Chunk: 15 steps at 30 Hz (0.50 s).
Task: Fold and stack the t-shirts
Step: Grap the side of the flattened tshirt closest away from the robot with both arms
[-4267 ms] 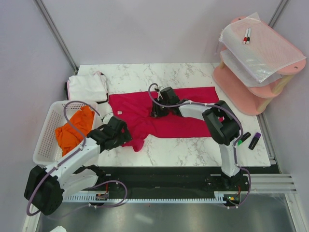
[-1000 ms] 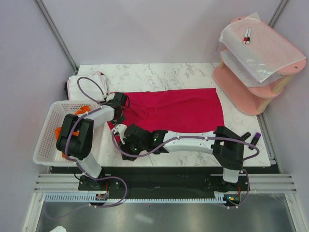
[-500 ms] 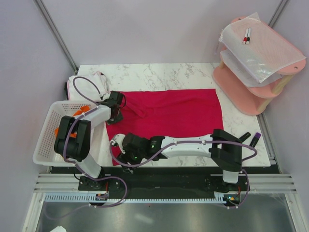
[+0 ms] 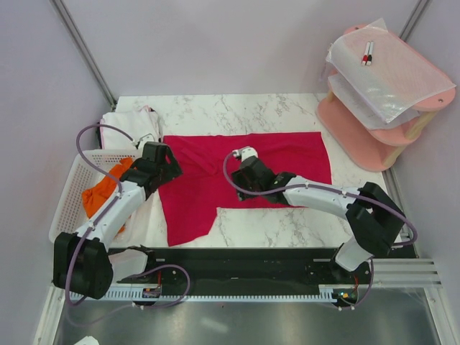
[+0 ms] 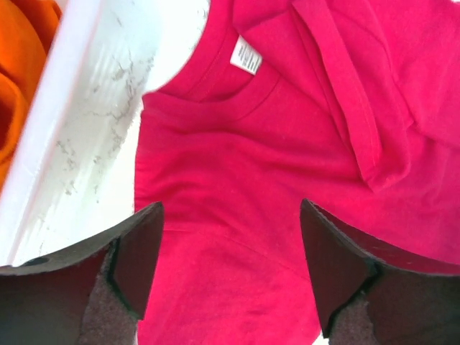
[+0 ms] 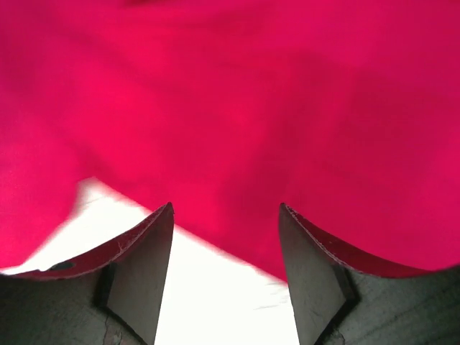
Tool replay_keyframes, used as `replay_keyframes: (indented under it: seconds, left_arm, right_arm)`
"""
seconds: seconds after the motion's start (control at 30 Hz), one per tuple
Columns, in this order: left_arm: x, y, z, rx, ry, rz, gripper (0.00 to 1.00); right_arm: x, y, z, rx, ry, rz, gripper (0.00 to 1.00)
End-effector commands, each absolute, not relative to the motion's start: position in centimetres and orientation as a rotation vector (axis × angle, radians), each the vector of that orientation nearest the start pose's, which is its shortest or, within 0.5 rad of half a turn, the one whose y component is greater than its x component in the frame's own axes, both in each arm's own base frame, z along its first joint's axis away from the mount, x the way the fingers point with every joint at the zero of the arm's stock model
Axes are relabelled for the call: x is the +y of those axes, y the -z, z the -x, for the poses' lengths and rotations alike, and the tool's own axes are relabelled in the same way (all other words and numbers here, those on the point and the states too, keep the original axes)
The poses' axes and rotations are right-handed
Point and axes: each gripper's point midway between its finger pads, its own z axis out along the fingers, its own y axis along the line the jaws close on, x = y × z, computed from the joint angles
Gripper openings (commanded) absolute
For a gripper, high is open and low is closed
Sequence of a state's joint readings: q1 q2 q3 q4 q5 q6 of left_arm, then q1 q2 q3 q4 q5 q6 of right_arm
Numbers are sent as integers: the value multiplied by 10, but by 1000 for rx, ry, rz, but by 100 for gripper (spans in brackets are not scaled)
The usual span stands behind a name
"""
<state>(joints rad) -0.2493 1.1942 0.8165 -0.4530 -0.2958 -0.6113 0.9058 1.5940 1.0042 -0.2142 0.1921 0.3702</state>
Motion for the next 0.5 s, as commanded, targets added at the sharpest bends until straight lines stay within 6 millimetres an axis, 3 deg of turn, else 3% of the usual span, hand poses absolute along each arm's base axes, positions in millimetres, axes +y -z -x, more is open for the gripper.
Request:
replay_keyframes:
  seconds: [0.0,0.07,0.1,0.13,0.17,0.23,0.27,0.33,0.47]
  left_arm:
    - [-61,-115,-316,2274,138,538,79]
    - [-65,-112,-322,2281,146,527,59]
    - [-68,-117,-329,2268,166,518,45]
    - [-70,-116,-333,2269,171,509,15]
    - [-73,-110,-338,2285,169,501,3]
    - [-78,-112,-352,2277,185,479,2]
    - [-80,-100,-357,2315,173,468,2]
    - [-86,-102,-372,2324,179,440,2]
    - [-94,-78,-396,2398,147,397,2]
  right_arm:
    - [240,-88,-325,2294,-184,276,66]
    - [211,-87,-350,2293,-137,167,62]
    - [203,-89,-359,2285,-124,134,53]
    - [187,-90,-371,2282,-102,76,35]
    - [180,-87,-379,2284,-96,51,22]
    - [164,-90,-397,2281,-101,-10,0]
    - [160,-84,-403,2300,-97,-23,0]
    - [153,-85,-418,2302,-116,-50,0]
    - [144,-68,-433,2348,-109,-90,0]
